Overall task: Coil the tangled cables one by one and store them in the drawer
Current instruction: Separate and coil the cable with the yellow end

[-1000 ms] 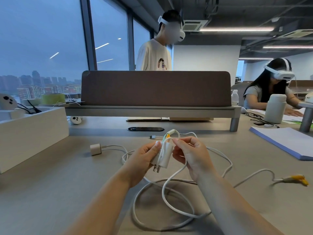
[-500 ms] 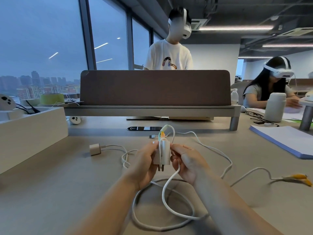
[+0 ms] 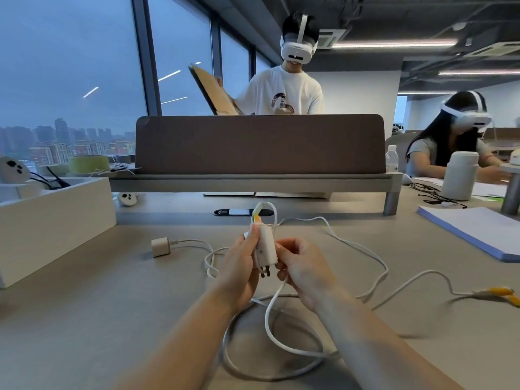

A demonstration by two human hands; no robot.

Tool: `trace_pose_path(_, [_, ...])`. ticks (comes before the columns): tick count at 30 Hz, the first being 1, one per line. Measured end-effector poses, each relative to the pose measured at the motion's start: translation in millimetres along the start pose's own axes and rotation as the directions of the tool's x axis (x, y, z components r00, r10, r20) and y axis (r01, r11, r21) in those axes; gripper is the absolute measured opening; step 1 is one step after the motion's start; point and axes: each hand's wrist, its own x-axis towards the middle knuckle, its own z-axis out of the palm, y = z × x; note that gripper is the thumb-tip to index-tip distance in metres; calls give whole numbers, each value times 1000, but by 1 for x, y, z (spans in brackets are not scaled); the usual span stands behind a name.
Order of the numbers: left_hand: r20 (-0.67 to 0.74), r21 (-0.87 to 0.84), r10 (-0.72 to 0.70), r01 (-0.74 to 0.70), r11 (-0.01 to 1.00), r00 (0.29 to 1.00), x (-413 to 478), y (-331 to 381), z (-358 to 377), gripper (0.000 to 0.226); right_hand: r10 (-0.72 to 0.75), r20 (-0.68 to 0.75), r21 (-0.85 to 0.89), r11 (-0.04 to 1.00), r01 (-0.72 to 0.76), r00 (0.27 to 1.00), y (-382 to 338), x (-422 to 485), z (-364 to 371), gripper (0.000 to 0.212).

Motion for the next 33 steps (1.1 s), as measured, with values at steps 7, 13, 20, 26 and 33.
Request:
trace_pose_path(7, [-150,-110,1,-18,994,989,15,-5,-8,38,-242,71,-429,869,249,968,8,-7,6,10])
trace_pose_path(13, [-229,-251,-34,-26,968,973,23,-3,-16,36,-304,186,-577,736,354,934,10,-13,12,16])
trace_pose_path(20, [-326,-150,19,-72,986,945,27,-3,-20,32,-261,222,-690,639,341,939,10,-18,12,13])
trace_pose_path(26, [-286,181,126,-76,981,950,25,-5,-21,26,-204,279,-701,624,344,938,4,-23,12,13])
trace_pose_path(33, [-111,564,212,-114,818,971,16,-6,-20,33,-127,342,-676,655,338,931,-2,-22,3,19])
